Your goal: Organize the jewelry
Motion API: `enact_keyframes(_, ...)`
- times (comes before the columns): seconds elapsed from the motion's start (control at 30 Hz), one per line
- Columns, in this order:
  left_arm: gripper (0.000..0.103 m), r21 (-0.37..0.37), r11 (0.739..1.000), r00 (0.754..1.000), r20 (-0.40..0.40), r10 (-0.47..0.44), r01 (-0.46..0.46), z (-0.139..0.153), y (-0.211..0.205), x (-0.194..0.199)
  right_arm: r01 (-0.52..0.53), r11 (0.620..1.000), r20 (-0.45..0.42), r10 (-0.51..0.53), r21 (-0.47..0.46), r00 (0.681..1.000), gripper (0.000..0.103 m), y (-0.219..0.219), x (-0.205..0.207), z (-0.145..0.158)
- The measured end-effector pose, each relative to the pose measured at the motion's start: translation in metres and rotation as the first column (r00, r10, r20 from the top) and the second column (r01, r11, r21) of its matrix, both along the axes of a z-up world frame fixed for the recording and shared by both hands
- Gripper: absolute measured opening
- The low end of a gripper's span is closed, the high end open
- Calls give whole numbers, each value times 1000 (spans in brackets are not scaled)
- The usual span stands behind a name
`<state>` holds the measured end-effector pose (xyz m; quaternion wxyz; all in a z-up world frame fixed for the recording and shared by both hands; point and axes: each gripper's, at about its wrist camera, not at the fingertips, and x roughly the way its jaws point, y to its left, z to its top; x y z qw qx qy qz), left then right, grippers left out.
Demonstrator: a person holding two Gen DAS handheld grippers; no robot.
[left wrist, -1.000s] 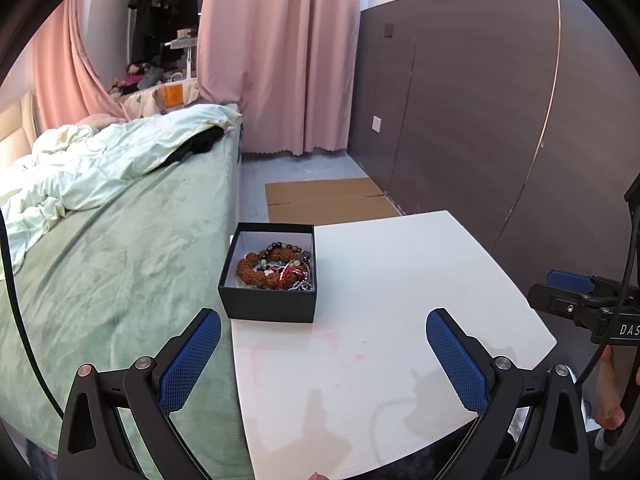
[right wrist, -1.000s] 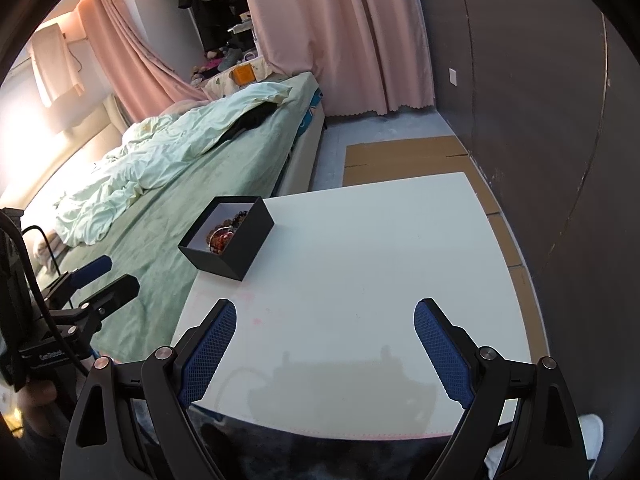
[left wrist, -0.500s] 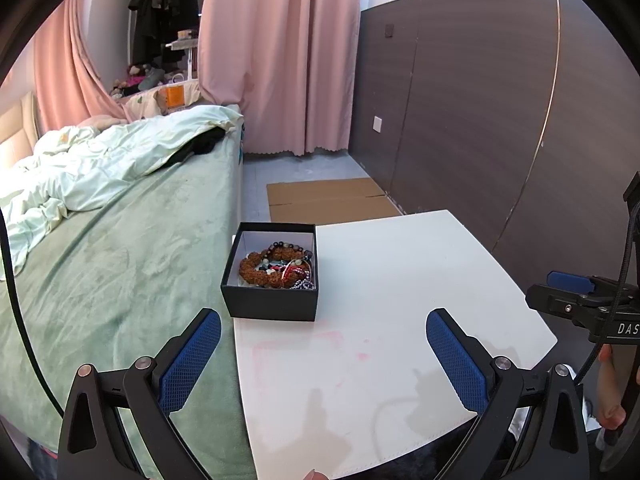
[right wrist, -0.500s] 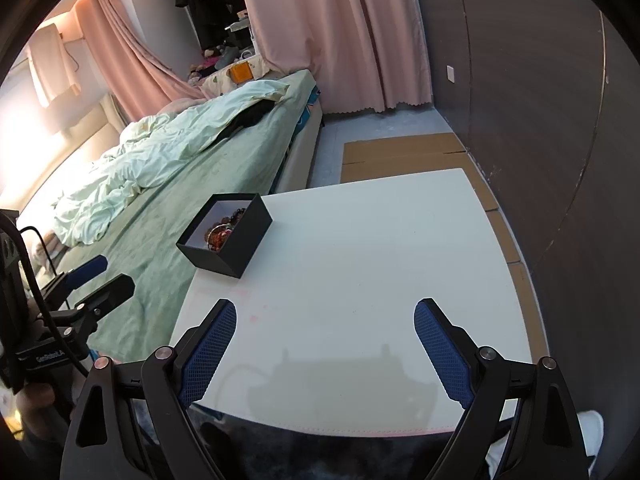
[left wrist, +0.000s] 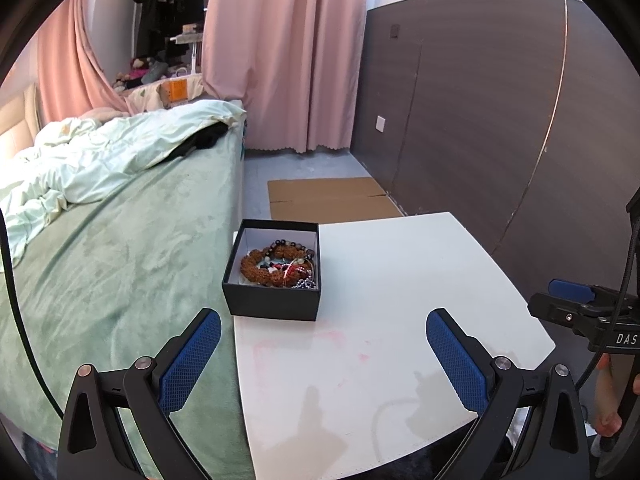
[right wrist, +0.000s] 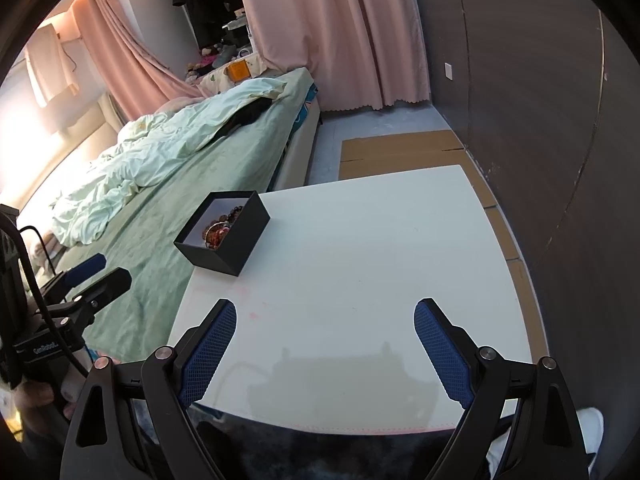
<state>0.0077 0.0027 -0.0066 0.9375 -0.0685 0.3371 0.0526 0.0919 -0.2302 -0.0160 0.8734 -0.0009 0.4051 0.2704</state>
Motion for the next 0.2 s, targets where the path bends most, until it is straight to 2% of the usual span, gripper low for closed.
enact_keyframes(0.2, 102, 10, 1000, 1000, 8, 8, -8, 2, -1, 0, -2, 1000, -2, 2, -1, 1000, 91, 1, 2, 0)
